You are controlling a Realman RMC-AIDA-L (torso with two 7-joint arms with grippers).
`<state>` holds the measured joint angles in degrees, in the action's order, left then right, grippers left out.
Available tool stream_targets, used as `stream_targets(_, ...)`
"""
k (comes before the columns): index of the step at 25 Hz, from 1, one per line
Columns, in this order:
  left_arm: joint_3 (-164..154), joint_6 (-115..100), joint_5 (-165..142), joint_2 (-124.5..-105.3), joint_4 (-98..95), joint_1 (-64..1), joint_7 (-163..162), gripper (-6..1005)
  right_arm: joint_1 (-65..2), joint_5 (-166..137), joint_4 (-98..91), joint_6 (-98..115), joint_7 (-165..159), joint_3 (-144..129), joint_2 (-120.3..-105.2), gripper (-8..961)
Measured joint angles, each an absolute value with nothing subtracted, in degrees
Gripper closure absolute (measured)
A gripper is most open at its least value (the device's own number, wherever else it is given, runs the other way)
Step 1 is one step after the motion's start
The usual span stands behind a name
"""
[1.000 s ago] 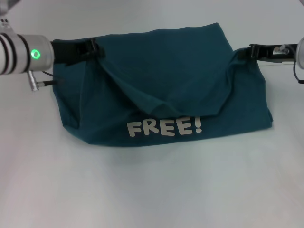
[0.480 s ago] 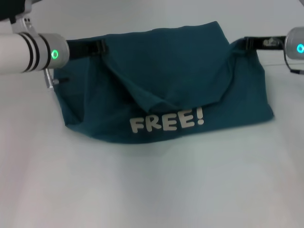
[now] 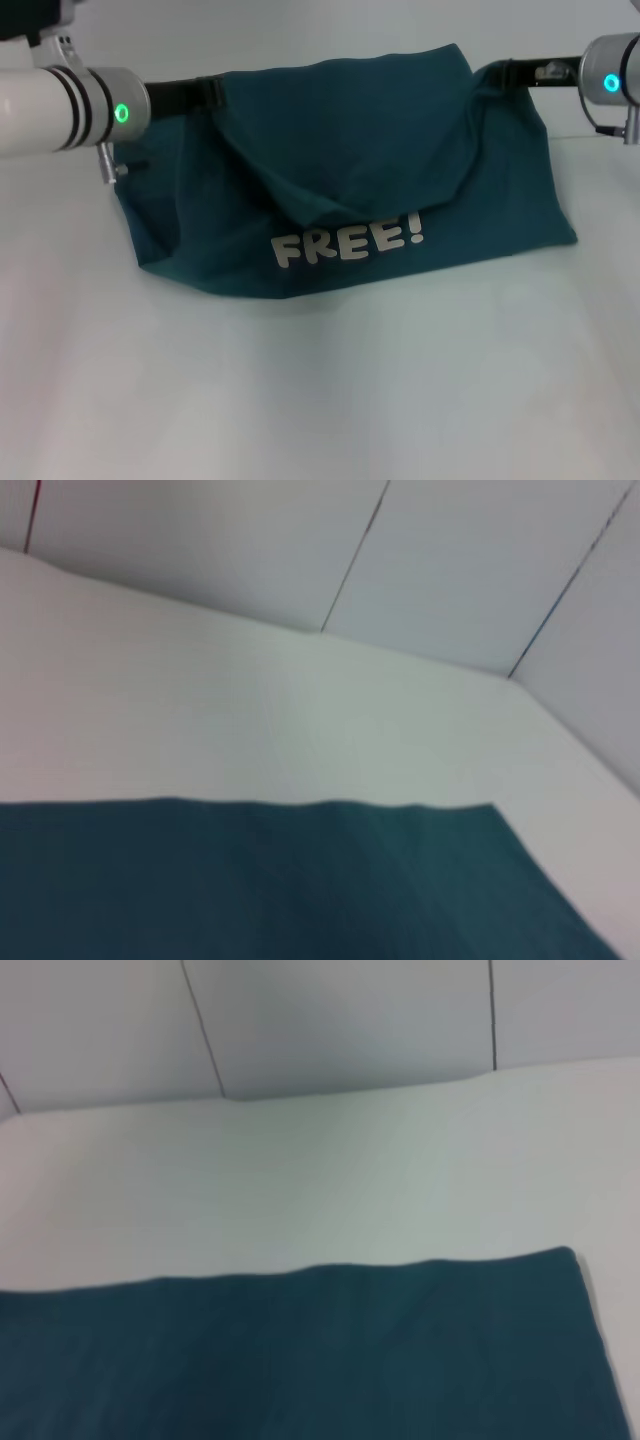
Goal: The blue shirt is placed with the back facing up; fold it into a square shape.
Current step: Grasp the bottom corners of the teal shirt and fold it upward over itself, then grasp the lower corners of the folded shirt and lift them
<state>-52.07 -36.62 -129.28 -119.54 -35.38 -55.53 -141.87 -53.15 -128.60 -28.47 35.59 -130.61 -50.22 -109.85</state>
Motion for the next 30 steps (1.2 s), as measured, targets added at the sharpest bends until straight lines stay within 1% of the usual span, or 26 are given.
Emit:
stream_targets(4, -56.7, -34.1, -129.4, -119.67, -34.1, -55.5, -141.2, 976, -53.3, -128.6, -26.1, 31.8, -130.6, -53.9, -110.23, 920)
stream_targets(9, -59.2, -33.3, -129.4, -120.30, -34.0, -55.7, -137.1, 967, -52.8, -128.7, -26.0, 31.2, -130.3, -55.4, -110.40, 919)
stream_targets(13, -58.9, -31.8, -131.0, -119.87, -31.2, -57.4, -139.8, 959, -53.1, -130.8, -25.9, 31.7, -130.5, -55.4, -109.87, 918)
stream_targets(15, -58.8, -30.8, -132.4, -119.55, -30.1, -58.0, -142.9, 955, -53.4, -132.1, -26.0, 31.7, -130.7, -55.3, -109.85, 918)
stream_targets(16, -58.8, -30.5, -133.0, -119.53, -30.0, -58.0, -144.2, 953, -53.4, -132.4, -26.1, 31.5, -130.7, -55.3, -109.84, 893)
stream_targets(21, -58.7, -30.1, -134.9, -119.24, -30.3, -57.8, -148.3, 730, -53.7, -132.7, -26.6, 31.2, -130.7, -55.1, -109.82, 759)
stream_targets(24, -58.6, -30.3, -134.9, -119.16, -30.4, -57.7, -148.4, 495, -53.8, -132.8, -26.6, 31.0, -130.8, -55.1, -109.90, 656)
stream_targets(26, -58.1, -30.5, -134.9, -119.15, -30.6, -57.6, -148.4, 465, -53.8, -132.8, -26.6, 31.0, -131.1, -55.1, -109.98, 587)
stream_targets(29, -57.3, -31.1, -134.7, -119.16, -31.1, -57.2, -148.5, 421, -53.3, -132.9, -26.7, 31.6, -132.4, -55.0, -109.96, 339)
stream_targets(30, -56.7, -31.7, -134.6, -119.39, -32.0, -56.6, -148.5, 419, -53.0, -132.9, -27.0, 32.3, -133.0, -54.9, -109.91, 291)
